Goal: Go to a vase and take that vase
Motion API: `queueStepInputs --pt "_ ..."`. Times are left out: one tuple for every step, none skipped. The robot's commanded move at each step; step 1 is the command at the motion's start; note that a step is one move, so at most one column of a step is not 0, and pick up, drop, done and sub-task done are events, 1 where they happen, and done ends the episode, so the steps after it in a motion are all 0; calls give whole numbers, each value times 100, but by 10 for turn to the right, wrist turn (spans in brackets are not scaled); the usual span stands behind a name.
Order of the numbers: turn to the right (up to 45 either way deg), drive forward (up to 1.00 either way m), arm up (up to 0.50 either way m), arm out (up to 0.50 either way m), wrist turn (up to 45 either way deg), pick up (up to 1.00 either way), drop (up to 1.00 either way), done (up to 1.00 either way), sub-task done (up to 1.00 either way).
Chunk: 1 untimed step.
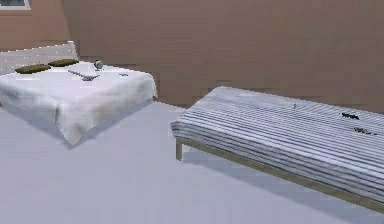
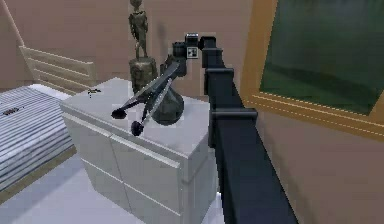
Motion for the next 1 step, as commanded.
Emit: queueStepInputs --pt "0 0 0 0 450 0 0 0 0"
